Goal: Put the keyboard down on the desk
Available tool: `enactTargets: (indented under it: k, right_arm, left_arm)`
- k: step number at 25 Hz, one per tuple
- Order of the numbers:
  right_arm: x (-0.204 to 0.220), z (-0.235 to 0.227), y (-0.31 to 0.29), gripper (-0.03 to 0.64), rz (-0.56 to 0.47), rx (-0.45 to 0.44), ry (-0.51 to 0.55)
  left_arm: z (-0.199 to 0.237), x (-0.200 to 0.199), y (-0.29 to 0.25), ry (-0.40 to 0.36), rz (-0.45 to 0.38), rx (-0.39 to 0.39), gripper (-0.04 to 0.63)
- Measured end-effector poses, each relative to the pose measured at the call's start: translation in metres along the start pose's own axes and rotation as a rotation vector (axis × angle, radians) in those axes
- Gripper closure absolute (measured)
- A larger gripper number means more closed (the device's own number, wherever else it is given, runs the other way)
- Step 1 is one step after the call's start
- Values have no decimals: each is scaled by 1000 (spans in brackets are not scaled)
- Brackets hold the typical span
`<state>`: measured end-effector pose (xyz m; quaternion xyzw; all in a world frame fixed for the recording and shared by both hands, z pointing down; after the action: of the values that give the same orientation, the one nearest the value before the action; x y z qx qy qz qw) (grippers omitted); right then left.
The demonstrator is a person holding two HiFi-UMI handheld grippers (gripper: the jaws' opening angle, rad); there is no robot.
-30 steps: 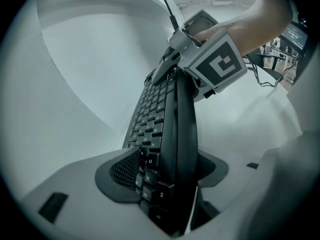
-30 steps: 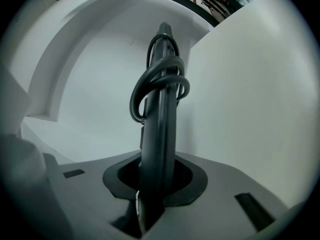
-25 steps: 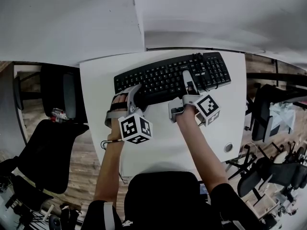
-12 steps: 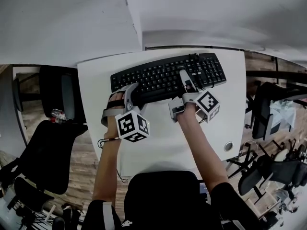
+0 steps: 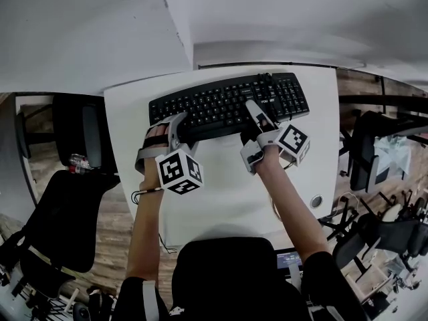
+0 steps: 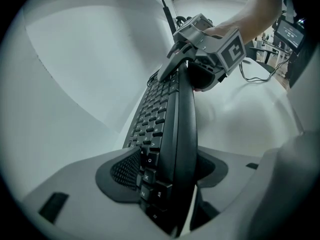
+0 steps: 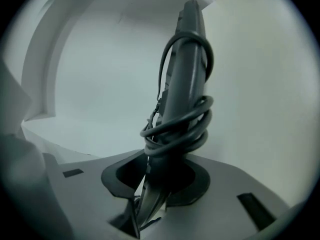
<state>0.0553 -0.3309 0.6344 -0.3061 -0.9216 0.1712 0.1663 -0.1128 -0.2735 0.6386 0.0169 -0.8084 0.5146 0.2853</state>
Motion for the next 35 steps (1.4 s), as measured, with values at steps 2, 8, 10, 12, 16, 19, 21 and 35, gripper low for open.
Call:
enactTargets:
  k: [2, 8, 10, 12, 16, 19, 21, 35]
  right_arm:
    - [2, 0, 8, 483, 19, -2, 16]
    - [5, -1, 22, 476, 95, -2, 65]
    - [6, -3, 28, 476, 123, 12, 83]
    - [7, -4, 34, 476, 146, 15, 94]
    - [10, -5, 45, 474, 183, 19, 132]
    - [11, -1, 49, 469, 213, 38, 196]
    - [12, 2, 50, 469, 237, 39, 232]
    - [18, 14, 80, 454, 445, 101, 793]
  left_arm:
    - [0, 0, -1, -7, 4, -2, 305]
    - [1, 0, -3, -30, 8, 1, 305]
    - [1, -1, -3, -43, 11, 2, 305]
    - [0, 0, -3, -50, 13, 0, 304]
    - [-1, 0, -4, -55, 11, -3, 304]
    - [2, -1, -4, -47, 2, -2, 305]
    - [3, -1, -4, -41, -7, 3, 305]
    - [5, -6, -10, -51, -20, 7, 305]
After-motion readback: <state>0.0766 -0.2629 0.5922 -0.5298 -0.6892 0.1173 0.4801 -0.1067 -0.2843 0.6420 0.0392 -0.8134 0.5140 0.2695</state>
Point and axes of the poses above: the fingertips, and each gripper's own axes: y backward along the fingers, z to its left, x out of its underside, the point moved 2 cm from there along y, backward along the fingers, and after that the axes turned 7 degrees about y, right-handed, at the moved point
